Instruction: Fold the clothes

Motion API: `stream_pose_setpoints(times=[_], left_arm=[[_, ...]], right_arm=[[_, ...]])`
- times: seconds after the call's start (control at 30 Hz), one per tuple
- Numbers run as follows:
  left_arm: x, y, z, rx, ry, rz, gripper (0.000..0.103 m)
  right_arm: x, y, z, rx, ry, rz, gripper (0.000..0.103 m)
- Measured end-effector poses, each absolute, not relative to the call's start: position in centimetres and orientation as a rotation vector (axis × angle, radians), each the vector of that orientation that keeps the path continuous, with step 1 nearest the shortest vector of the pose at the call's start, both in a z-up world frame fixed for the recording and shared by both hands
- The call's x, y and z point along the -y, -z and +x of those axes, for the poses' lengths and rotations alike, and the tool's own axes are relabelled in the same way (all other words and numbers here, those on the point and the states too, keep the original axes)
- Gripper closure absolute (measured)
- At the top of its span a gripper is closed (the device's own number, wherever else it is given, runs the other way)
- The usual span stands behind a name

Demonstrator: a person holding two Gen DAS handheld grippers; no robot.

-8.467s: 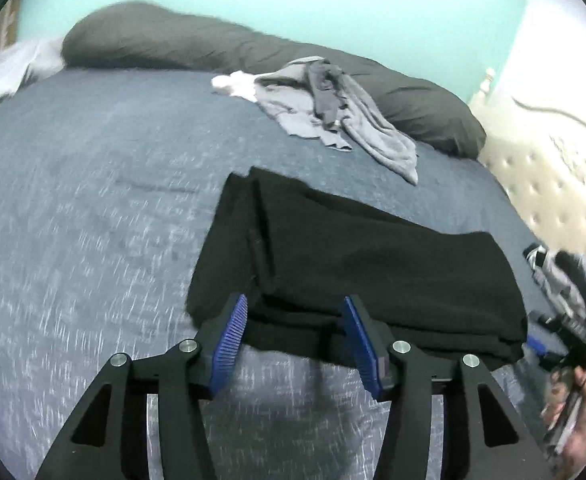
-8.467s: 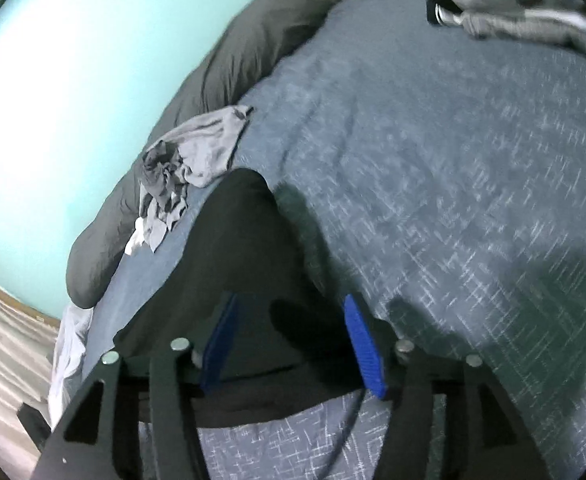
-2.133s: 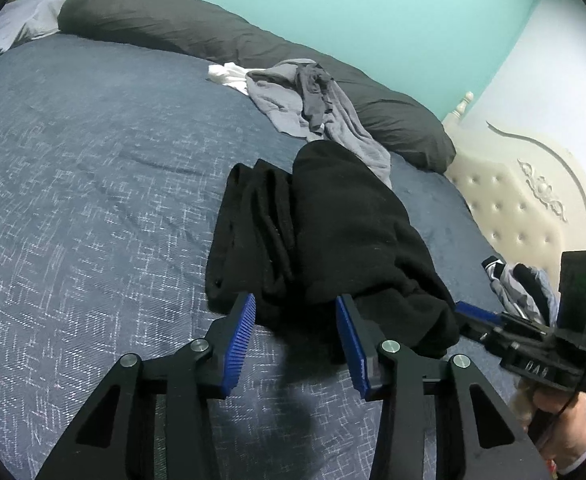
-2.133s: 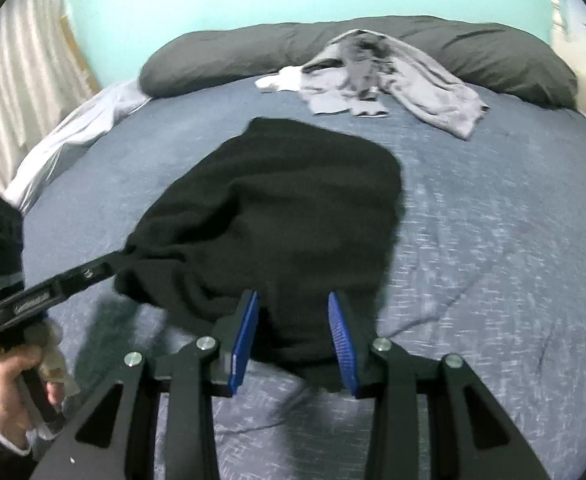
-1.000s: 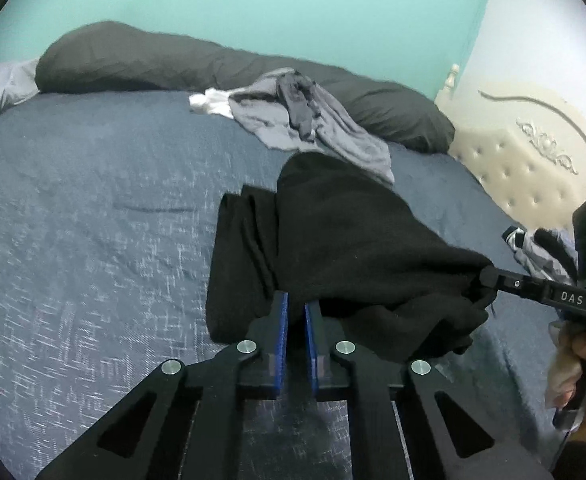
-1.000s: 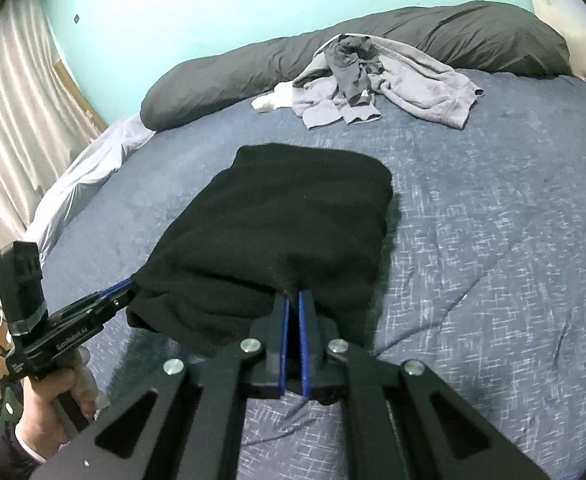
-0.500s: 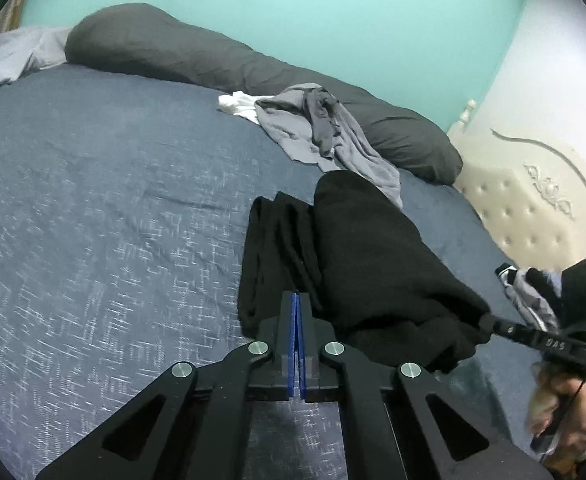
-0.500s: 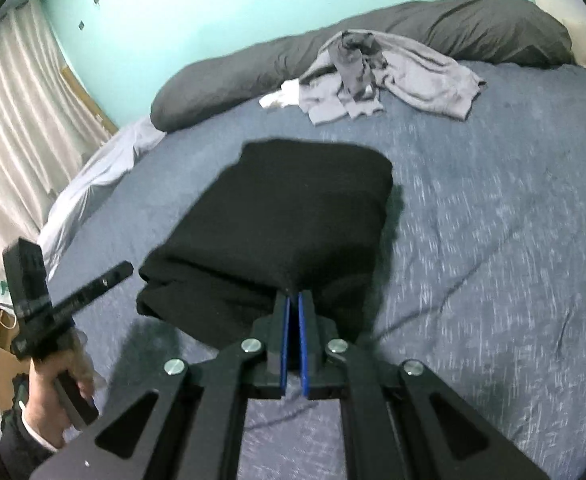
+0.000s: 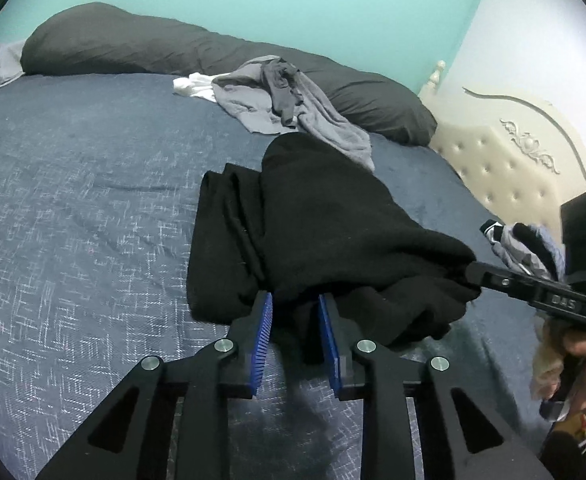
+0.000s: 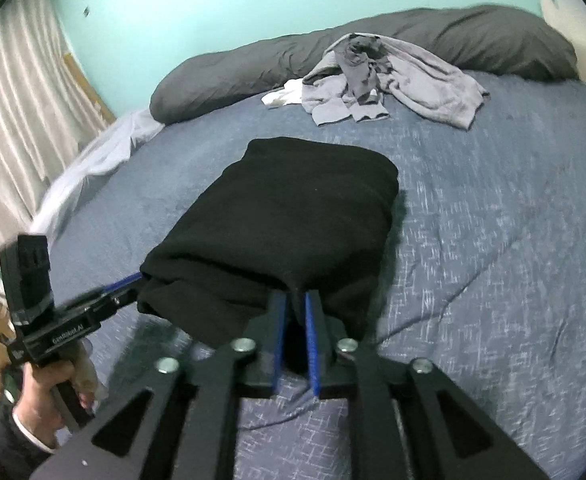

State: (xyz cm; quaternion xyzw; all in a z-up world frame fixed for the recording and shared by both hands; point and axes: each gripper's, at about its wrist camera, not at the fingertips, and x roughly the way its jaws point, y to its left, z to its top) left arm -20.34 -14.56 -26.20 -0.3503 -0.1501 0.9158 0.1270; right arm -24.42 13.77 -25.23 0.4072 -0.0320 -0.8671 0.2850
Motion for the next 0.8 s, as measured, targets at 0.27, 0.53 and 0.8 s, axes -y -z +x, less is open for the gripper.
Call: stream_pose_setpoints(times=[0.27, 0.53, 0.8], left_arm=[[14.6, 26.0, -20.7, 0.42, -2.691, -0.996, 0.076], [14.6, 25.9, -20.8, 0.423, -2.692, -0.984, 0.085], [14.7, 25.8, -20.6, 0.426, -2.693, -0.982, 0.086]], right_arm=[[-11.7, 25.1, -24.4, -0.055, 2.289, 1.073, 0.069], [-9.1, 24.7, -24.0, -0.222, 2.309, 1.024, 0.061], [-8.7, 23.2, -23.1, -0.237, 2.278, 0.937, 0.062]])
